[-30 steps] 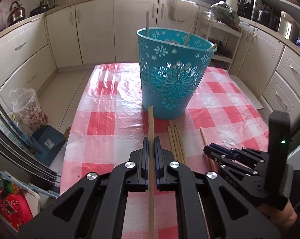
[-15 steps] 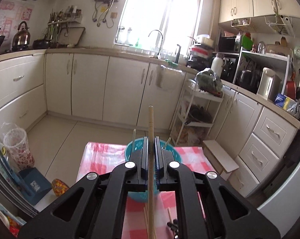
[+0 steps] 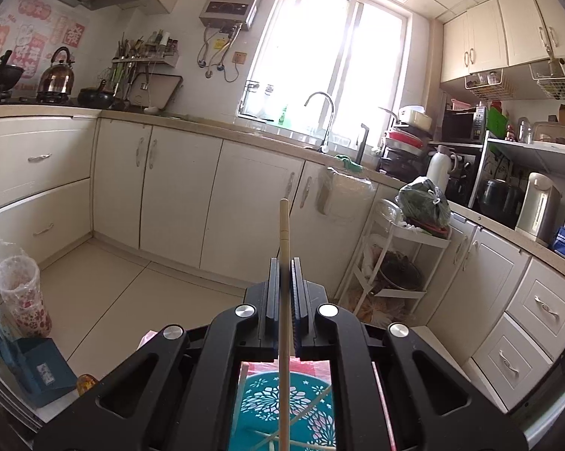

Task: Organize utensils
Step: 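Carry the left tool's stick over the basket and lower it in, then raise the right tool's stick over the basket and open the right tool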

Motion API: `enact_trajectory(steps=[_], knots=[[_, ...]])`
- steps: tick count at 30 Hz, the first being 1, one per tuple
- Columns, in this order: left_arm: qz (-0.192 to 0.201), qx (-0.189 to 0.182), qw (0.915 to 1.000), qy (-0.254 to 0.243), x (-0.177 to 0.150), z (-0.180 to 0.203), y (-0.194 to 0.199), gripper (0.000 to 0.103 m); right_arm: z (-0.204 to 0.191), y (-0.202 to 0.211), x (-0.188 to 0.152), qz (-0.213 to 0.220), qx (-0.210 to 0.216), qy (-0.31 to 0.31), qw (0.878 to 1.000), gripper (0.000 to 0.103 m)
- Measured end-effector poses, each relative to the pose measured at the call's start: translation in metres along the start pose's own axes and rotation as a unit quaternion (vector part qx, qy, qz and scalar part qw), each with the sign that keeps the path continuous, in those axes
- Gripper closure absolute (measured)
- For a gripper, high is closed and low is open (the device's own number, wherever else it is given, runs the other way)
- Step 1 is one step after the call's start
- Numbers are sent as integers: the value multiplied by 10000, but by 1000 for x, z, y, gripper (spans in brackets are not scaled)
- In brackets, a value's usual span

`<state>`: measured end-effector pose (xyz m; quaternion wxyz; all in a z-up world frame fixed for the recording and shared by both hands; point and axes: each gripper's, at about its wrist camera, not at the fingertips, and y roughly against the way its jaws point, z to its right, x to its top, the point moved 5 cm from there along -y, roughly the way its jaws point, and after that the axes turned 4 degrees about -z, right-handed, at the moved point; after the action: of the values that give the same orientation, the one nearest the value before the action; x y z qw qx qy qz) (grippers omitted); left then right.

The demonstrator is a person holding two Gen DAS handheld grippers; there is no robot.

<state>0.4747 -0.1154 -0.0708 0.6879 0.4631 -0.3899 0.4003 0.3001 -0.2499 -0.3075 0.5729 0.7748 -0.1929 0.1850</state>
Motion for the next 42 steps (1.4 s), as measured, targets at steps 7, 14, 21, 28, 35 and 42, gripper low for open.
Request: enact_trajectory(steps=[7, 14, 21, 28, 35, 42], knots=[[-188, 247, 9995, -53, -32, -7, -30, 98, 1, 0, 1, -2, 63, -46, 10000, 87], [-600, 314, 9970, -387, -58, -6, -35, 98, 2, 0, 1, -3, 84, -56, 9999, 86], [-745, 579, 9936, -627, -68, -13, -4, 49, 2, 0, 2, -5, 114, -83, 9999, 86], [-441, 913, 9932, -577, -85, -45, 75, 22, 4, 2, 1, 12, 93, -100, 9999, 86], [-1203, 1114, 9857, -396, -155, -91, 99, 19, -20, -2, -2, -49, -813, 665, 9945, 94], [-1562, 1115, 9813, -136, -189, -123, 109, 19, -22, 3, -8, -364, -957, 991, 9898, 97]])
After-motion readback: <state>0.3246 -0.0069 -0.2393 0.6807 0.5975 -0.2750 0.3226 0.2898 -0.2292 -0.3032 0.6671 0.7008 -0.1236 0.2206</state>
